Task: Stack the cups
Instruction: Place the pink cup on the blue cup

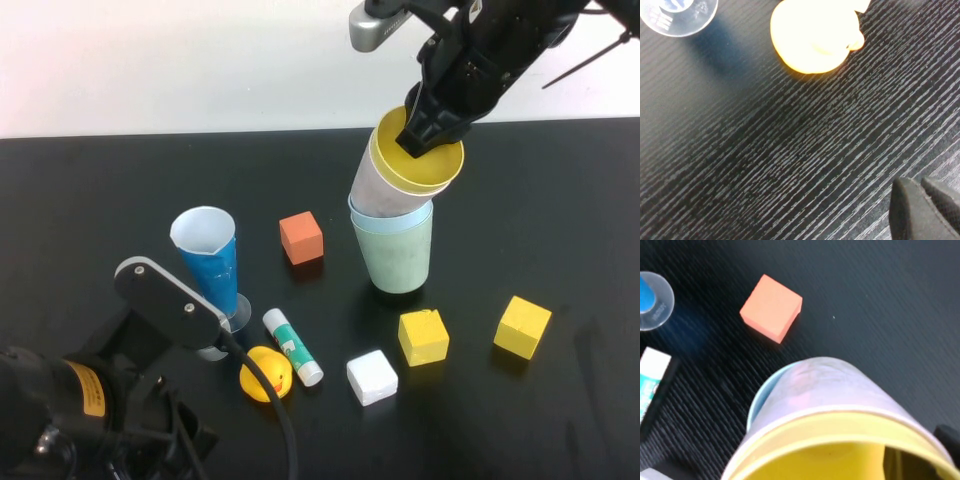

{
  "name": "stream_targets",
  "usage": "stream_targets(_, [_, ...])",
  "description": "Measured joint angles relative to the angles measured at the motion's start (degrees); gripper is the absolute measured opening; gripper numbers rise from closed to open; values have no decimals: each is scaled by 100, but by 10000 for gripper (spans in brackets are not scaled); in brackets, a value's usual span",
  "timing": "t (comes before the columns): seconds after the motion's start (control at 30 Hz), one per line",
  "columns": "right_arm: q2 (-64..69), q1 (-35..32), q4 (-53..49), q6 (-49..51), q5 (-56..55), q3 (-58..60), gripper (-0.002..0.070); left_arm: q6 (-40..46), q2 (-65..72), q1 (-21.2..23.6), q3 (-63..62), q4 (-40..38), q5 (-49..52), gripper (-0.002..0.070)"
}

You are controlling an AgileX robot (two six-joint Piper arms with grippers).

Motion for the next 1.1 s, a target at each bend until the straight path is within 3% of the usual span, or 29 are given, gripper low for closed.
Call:
stream_targets(0.6, [-218,0,23,42,0,-26,113,3,0,0,0,-24,59,1])
stream_targets(1.1, [-650,0,27,61,0,680,113,-52,0,0,0,-33,157,1])
